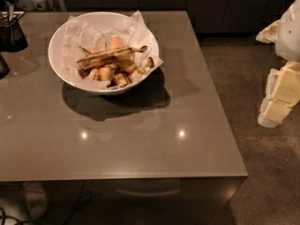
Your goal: Pick banana from white bowl
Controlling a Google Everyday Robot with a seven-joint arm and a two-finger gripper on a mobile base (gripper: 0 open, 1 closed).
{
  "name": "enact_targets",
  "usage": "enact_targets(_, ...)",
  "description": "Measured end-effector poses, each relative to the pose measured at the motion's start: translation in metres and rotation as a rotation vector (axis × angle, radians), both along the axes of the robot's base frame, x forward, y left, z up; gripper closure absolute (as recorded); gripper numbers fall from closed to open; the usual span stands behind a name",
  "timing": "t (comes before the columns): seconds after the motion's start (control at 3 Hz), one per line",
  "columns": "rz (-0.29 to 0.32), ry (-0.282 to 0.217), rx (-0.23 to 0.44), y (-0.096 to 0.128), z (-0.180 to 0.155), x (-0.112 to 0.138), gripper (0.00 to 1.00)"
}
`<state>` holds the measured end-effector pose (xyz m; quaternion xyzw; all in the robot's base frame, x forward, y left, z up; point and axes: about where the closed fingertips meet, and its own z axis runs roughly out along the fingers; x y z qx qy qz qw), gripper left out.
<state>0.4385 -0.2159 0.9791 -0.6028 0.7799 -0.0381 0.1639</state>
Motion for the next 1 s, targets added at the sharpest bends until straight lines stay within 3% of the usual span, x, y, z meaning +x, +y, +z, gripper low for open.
enact_targets(0.33, 0.0, 0.0, 0.0, 0.0, 0.0, 0.0, 0.0)
enact_targets(0.67, -0.026, 0.008, -0.05, 0.005, 0.002, 0.007, 0.0)
enact_targets(1.0, -0.054, 0.051, -0.086, 0.019, 0.005, 0.027, 0.0)
